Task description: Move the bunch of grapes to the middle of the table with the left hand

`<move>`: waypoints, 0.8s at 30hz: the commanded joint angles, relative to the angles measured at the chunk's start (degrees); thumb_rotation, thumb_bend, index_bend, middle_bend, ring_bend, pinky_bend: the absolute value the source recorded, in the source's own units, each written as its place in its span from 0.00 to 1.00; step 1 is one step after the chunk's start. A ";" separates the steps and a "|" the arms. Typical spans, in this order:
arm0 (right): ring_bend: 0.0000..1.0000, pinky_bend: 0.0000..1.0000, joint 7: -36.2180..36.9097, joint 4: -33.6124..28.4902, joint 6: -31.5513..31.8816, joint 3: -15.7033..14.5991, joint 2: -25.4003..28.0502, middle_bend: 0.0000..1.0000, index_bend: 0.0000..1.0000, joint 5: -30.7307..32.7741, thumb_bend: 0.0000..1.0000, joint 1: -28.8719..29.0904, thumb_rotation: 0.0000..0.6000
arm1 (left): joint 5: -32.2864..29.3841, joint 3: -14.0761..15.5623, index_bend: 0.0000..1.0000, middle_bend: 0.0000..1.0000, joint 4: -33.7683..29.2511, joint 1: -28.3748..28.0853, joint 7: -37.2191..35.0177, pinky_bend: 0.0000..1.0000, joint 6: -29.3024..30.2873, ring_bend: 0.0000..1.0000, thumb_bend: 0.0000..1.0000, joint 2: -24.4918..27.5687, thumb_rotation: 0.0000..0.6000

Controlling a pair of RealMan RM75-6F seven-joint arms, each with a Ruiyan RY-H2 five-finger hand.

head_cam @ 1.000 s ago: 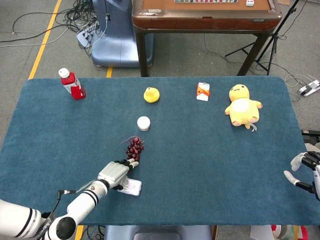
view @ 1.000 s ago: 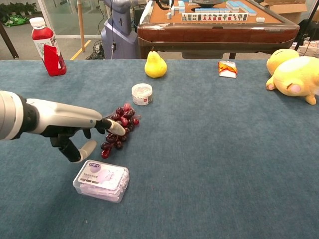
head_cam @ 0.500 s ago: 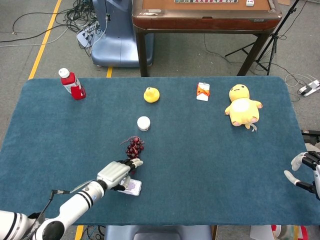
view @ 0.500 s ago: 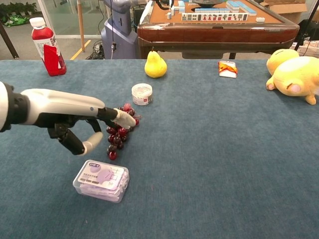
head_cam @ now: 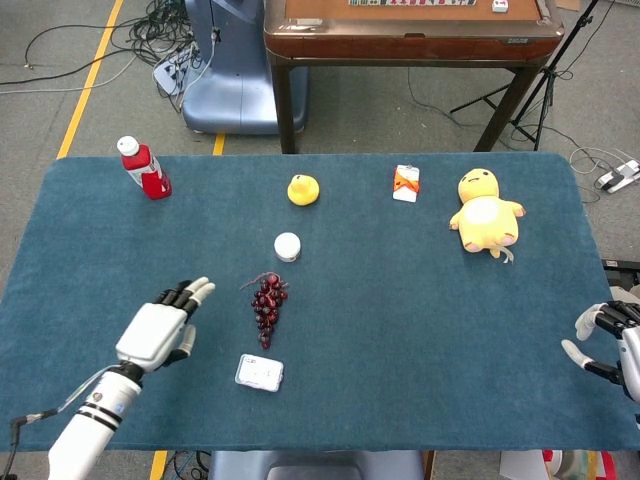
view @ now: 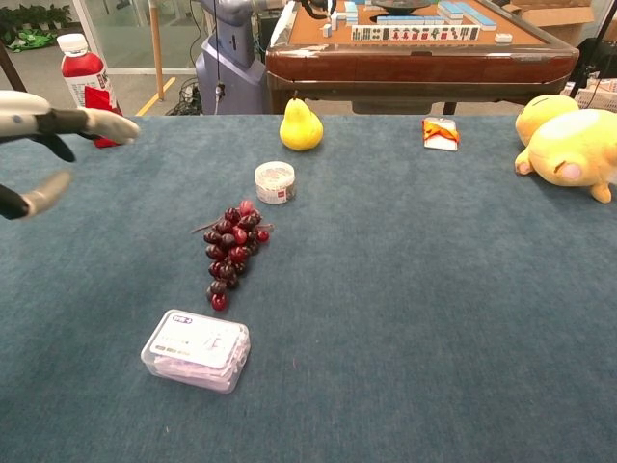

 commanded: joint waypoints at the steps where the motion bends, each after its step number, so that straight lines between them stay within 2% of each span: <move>1: 0.41 0.43 -0.57 0.44 0.10 -0.05 -0.55 0.56 0.66 -0.57 0.13 0.30 1.00 | 6.45 2.76 0.02 0.00 4.58 8.00 2.83 0.15 9.72 0.02 0.63 -0.71 1.00; 4: 0.41 0.43 -1.11 0.82 0.20 -0.02 -1.32 0.56 0.66 -1.05 0.13 0.64 1.00 | 9.65 3.63 0.02 0.00 8.20 11.98 3.42 0.15 13.83 0.01 0.59 -2.00 1.00; 8: 0.41 0.43 -1.56 1.48 0.66 0.14 -2.51 0.56 0.66 -1.86 0.12 1.14 1.00 | 13.24 3.92 0.02 0.00 12.55 16.44 3.80 0.15 18.23 0.00 0.58 -4.18 1.00; 14: 0.41 0.43 -2.64 3.07 1.17 0.41 -4.14 0.56 0.65 -2.64 0.00 1.81 1.00 | 18.73 3.23 0.04 0.00 19.76 22.17 2.43 0.15 23.75 0.00 0.57 -7.59 1.00; 19: 0.41 0.43 -2.89 3.83 0.30 0.11 -5.01 0.56 0.63 -2.36 0.00 2.18 1.00 | 21.62 2.74 0.04 0.00 25.22 25.58 -2.08 0.15 25.23 0.00 0.55 -8.60 1.00; 24: 0.41 0.43 -6.62 3.30 -1.24 -0.21 -5.35 0.56 0.63 -0.59 0.00 1.84 1.00 | 19.09 1.51 0.06 0.00 30.01 27.57 -7.63 0.15 22.15 0.00 0.55 -8.42 1.00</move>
